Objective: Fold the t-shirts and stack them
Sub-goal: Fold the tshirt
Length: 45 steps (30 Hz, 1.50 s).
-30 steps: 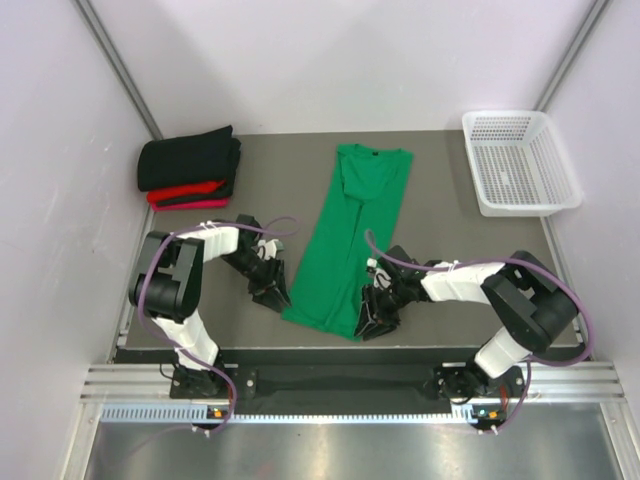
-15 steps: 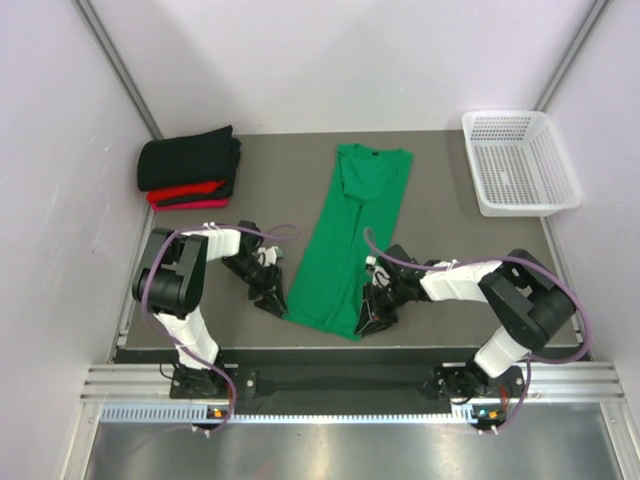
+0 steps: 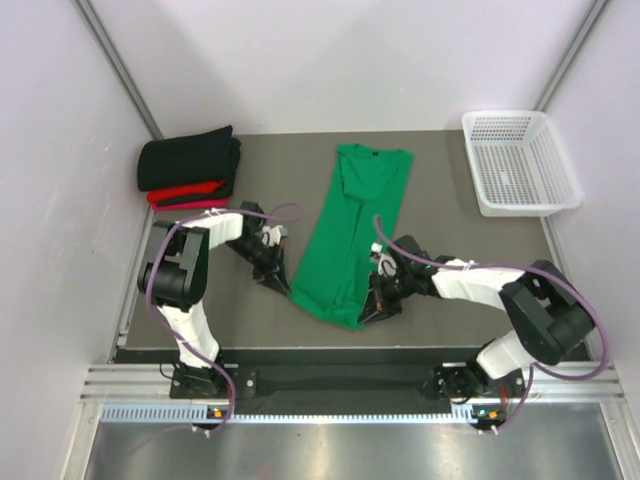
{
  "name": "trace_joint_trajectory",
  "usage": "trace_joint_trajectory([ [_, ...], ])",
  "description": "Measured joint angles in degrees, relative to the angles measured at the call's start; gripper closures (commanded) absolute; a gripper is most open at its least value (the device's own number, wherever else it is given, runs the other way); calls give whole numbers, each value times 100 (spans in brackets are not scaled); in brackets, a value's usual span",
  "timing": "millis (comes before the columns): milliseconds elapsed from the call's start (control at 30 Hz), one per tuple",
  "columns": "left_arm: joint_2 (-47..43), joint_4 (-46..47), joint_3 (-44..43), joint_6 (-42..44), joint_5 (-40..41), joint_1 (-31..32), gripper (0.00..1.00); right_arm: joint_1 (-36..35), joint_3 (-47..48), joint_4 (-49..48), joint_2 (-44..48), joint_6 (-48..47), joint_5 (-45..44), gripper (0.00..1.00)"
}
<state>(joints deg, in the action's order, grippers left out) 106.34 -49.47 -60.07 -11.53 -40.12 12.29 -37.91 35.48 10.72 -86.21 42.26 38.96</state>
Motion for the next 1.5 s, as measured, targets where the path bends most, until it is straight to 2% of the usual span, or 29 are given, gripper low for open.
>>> trace_joint_trajectory([
  [200, -107, -131, -691, 186, -101, -28, 100, 752, 269, 433, 643, -627, 35, 100],
  [400, -39, -173, -1554, 205, -155, -24, 100, 1408, 702, 752, 750, -1137, 50, 100],
  [633, 855, -149, -3429, 444, -140, 170, 100, 1895, 1010, 745, 634, -1425, 44, 100],
  [733, 1270, -109, -3965, 570, -116, 319, 100, 2061, 1071, 680, 474, -1449, 31, 100],
  [1000, 1998, -57, -4669, 723, 66, 428, 100, 2546, 1545, 457, -286, -1561, 0, 100],
  [1333, 2557, 17, -5608, 820, 232, 424, 100, 2583, 2142, 227, -1043, -1832, -74, 100],
  [1500, 2756, 63, -5724, 850, 254, 424, 100, 2610, 2258, 234, -1193, -1923, -138, 100],
])
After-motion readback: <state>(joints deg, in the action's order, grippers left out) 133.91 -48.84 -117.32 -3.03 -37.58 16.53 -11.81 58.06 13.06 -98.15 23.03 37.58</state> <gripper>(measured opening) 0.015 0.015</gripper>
